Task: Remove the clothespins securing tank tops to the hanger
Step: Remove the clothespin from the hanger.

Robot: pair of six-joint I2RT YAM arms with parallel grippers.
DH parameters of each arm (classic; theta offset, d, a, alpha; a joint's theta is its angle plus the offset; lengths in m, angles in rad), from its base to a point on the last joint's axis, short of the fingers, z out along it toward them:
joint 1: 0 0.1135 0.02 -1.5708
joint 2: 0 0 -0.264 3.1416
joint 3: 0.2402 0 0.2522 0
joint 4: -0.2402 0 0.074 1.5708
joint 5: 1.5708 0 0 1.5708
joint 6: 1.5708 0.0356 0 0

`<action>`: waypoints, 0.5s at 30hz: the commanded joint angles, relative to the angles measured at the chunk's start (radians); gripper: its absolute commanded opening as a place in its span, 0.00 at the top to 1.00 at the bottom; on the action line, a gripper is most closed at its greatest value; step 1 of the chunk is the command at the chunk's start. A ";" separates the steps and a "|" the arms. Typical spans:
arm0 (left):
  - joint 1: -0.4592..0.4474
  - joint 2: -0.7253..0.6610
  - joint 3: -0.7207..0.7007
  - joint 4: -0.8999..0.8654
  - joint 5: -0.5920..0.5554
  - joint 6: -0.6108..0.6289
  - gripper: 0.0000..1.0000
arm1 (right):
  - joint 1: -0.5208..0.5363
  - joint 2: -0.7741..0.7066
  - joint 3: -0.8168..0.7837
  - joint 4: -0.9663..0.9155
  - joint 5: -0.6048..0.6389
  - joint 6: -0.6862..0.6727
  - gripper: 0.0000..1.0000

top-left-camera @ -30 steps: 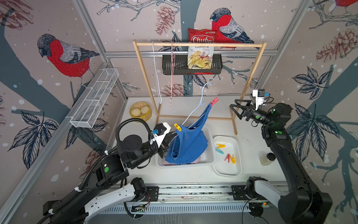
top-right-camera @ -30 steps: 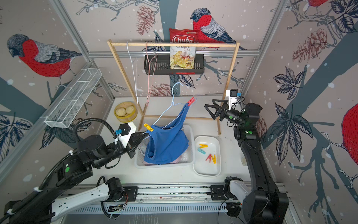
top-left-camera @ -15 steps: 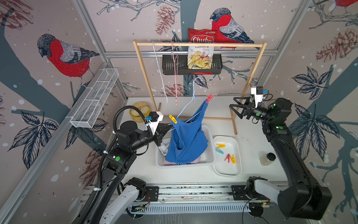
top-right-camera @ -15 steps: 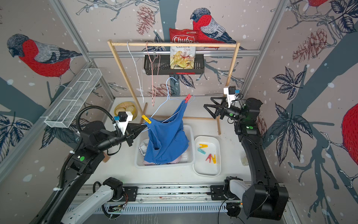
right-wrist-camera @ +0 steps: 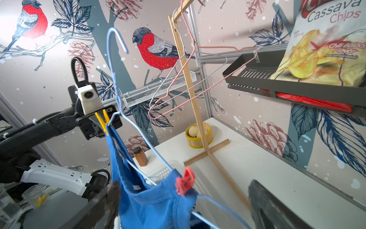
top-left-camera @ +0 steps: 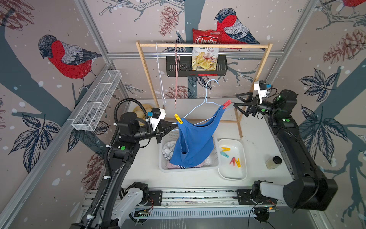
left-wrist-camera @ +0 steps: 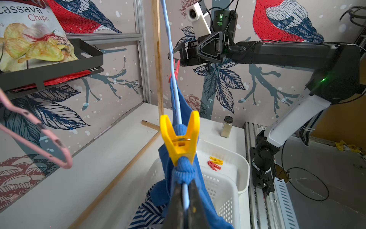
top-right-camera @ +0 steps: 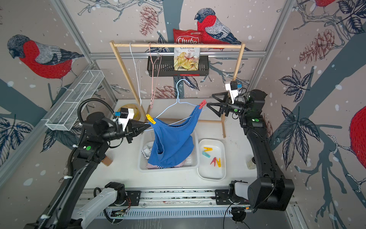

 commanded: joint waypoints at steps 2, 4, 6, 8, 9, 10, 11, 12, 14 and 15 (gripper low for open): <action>0.030 0.071 0.087 -0.055 0.135 0.102 1.00 | 0.002 0.025 0.046 -0.093 -0.056 -0.086 0.00; 0.031 0.097 0.117 -0.076 0.148 0.119 1.00 | 0.007 0.031 0.057 -0.096 -0.059 -0.087 0.00; 0.031 0.107 0.123 -0.073 0.170 0.119 1.00 | 0.009 0.039 0.070 -0.105 -0.059 -0.097 0.00; 0.031 0.111 0.122 -0.065 0.177 0.110 1.00 | 0.009 0.047 0.082 -0.114 -0.062 -0.109 0.00; 0.031 0.112 0.122 -0.062 0.170 0.105 1.00 | 0.009 0.051 0.090 -0.117 -0.067 -0.111 0.00; 0.031 0.112 0.121 -0.058 0.164 0.096 1.00 | 0.009 0.057 0.099 -0.124 -0.073 -0.115 0.00; 0.031 0.110 0.121 -0.058 0.163 0.096 1.00 | 0.010 0.061 0.108 -0.135 -0.076 -0.123 0.00; 0.031 0.107 0.122 -0.056 0.165 0.095 1.00 | 0.011 0.065 0.118 -0.149 -0.079 -0.134 0.00; 0.031 0.103 0.123 -0.048 0.178 0.086 1.00 | 0.013 0.070 0.132 -0.176 -0.092 -0.156 0.00; 0.031 0.101 0.127 -0.050 0.179 0.082 1.00 | 0.015 0.072 0.137 -0.192 -0.099 -0.171 0.00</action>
